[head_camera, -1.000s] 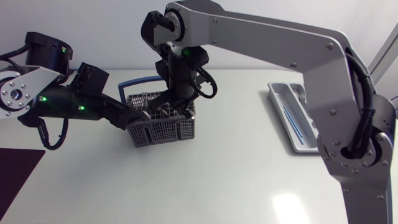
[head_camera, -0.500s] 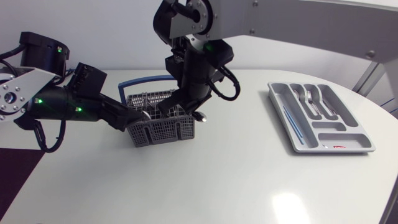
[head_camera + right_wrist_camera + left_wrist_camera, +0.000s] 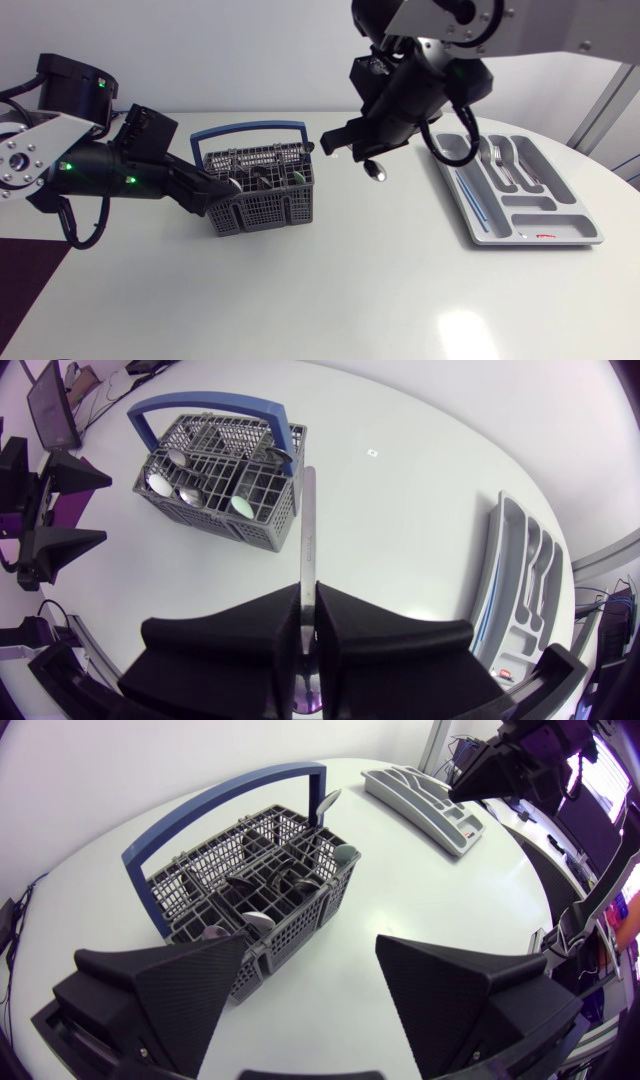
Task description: Unload the cutlery basket into the drawer organizer.
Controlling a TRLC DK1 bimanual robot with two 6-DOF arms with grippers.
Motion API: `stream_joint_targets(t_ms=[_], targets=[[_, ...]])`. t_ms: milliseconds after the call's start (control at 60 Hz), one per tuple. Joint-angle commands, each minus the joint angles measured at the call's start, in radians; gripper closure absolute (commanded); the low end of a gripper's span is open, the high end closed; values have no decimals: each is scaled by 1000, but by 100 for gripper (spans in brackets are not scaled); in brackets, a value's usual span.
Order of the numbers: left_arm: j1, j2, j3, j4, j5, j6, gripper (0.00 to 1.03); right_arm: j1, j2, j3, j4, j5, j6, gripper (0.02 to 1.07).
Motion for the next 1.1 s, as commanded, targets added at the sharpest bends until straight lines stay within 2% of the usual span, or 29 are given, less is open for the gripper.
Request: stream_joint_targets(t_ms=[0, 117, 317, 417, 717, 800, 1083], targets=[[-12, -11, -19, 3, 9, 19, 12, -28, -60, -58, 16, 1, -20, 101], [-23, -11, -19, 3, 9, 14, 12, -41, -84, -113, -18, -9, -40, 101], [-31, -14, -19, 1, 8, 11, 12, -117, -152, -211, 74, -17, -43, 101], [-34, -16, -20, 1, 5, 10, 12, -153, -195, -239, 127, -9, -103, 101], [-39, -16, -20, 1, 1, 5, 12, -260, -222, -342, 140, -32, -147, 101], [-39, -16, -20, 1, 1, 3, 12, -295, -219, -342, 136, -34, -146, 101], [-40, -17, -24, 1, 0, 2, 12, -401, -193, -326, 50, -146, -165, 101]])
